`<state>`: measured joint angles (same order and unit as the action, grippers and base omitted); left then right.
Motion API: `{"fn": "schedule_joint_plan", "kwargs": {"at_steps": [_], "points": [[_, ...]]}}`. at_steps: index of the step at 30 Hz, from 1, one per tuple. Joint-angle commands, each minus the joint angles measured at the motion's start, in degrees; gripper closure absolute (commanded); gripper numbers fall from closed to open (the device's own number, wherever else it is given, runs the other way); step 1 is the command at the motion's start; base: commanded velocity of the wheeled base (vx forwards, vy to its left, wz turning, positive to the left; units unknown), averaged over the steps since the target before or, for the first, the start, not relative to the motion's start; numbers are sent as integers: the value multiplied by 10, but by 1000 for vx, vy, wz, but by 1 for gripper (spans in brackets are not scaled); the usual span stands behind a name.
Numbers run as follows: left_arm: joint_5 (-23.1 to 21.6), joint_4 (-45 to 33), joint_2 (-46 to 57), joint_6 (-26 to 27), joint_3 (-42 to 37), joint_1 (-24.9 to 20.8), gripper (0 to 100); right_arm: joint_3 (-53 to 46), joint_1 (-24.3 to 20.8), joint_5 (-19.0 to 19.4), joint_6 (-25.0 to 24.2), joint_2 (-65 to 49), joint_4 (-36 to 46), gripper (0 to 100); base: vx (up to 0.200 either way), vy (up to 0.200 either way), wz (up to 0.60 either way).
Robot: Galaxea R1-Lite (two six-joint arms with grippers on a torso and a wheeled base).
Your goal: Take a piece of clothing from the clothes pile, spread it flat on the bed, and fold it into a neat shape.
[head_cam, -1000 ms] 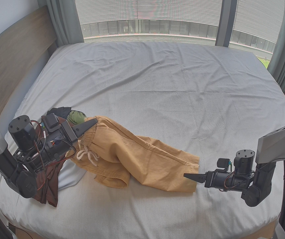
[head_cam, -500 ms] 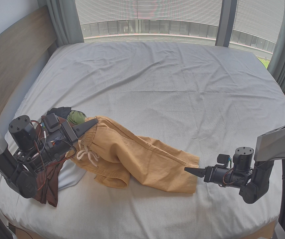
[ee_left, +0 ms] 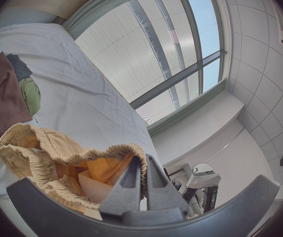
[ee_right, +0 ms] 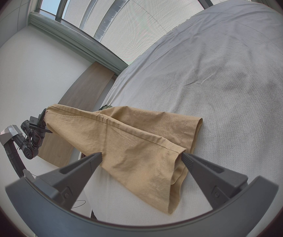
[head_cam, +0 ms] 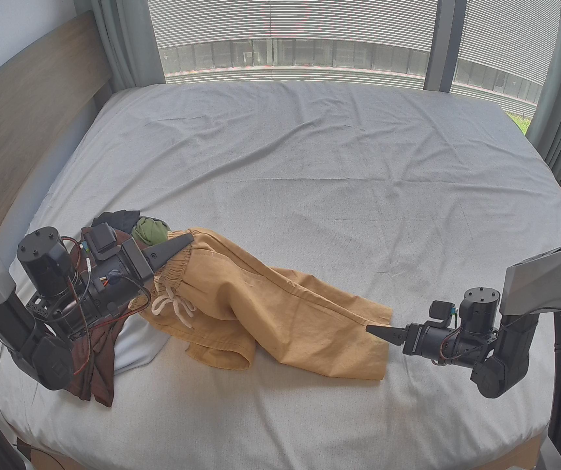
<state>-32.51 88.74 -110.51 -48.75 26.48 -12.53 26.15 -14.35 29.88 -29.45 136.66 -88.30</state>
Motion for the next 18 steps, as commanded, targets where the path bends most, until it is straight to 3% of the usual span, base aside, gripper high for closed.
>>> {"fn": "schedule_joint_plan", "kwargs": {"at_steps": [1,18], "points": [[0,0,0,0,0,1,100,5,0,-1,0,3,0,0,0,0,0],[0,0,1,0,1,-1,100,23,-9,0,-1,18,1,0,0,0,0]]}}
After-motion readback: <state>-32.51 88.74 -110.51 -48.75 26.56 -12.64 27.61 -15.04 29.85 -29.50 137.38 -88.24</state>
